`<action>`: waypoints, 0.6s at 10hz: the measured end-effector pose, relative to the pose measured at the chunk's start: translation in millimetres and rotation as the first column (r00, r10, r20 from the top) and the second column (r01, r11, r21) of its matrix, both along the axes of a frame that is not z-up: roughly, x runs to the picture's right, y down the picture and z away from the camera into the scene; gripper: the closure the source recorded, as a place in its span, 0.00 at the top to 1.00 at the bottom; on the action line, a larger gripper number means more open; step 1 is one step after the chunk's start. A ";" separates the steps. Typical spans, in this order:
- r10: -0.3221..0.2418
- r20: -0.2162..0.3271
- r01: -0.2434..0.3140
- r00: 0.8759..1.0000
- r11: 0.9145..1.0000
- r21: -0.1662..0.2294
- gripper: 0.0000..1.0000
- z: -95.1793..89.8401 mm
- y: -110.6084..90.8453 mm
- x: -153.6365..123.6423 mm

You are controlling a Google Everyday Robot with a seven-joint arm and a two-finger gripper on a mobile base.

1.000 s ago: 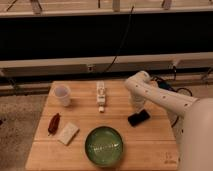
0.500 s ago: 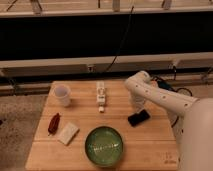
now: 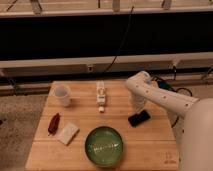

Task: Push the eraser across the table

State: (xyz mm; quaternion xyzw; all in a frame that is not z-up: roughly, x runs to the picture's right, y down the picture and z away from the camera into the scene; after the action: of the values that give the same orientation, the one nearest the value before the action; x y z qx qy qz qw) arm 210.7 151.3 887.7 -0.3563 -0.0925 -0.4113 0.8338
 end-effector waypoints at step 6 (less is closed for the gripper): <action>-0.005 0.006 0.005 1.000 1.000 -0.008 0.01 -0.2 1.7 4.7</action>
State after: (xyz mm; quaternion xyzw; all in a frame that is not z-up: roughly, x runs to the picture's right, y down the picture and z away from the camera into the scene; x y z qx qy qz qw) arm 215.4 153.0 887.5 -0.3588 -0.0957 -0.4141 0.8310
